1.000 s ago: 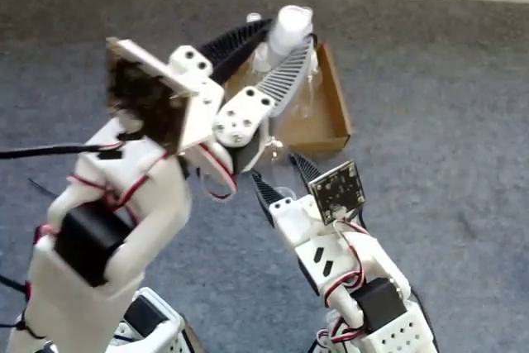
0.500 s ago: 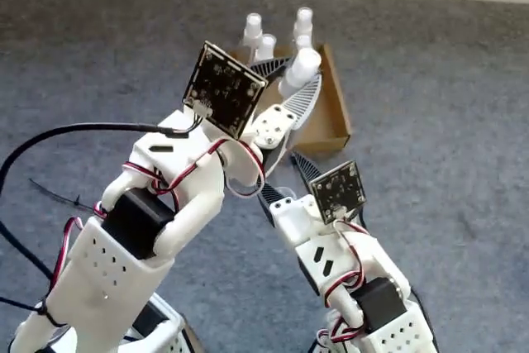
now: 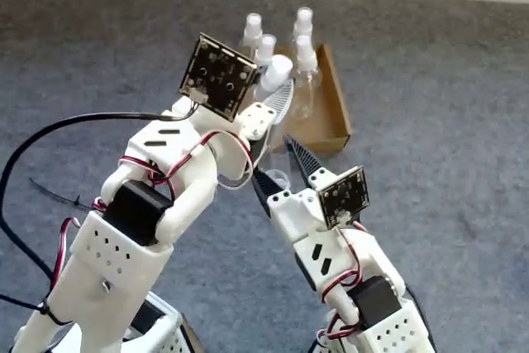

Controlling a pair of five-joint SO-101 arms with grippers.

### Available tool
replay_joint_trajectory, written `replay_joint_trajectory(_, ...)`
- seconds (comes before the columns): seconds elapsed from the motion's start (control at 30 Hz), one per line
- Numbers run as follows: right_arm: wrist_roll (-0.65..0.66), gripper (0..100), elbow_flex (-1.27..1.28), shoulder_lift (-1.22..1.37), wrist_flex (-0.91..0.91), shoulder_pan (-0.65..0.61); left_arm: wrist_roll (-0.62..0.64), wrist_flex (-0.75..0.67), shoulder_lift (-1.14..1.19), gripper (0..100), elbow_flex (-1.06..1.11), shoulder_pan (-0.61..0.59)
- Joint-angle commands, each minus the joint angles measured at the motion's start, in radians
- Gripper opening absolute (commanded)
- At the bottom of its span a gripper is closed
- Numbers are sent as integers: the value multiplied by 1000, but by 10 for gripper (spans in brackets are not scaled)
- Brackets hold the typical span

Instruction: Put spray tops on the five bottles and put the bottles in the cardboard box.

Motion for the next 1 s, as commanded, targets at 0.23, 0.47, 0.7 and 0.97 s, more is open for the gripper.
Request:
replay_joint_trajectory(0.23,-2,3,7,-12,-56,16,-2,206,-16,160,-105,-25)
replay_joint_trajectory(0.47,-2,3,8,-12,-54,16,-3,259,-15,161,-297,-81)
replay_joint_trajectory(0.7,0,3,27,-12,-54,15,-5,233,61,158,-338,-128)
replay_joint_trajectory(0.97,0,3,27,-12,-54,15,-127,249,120,157,-315,-76)
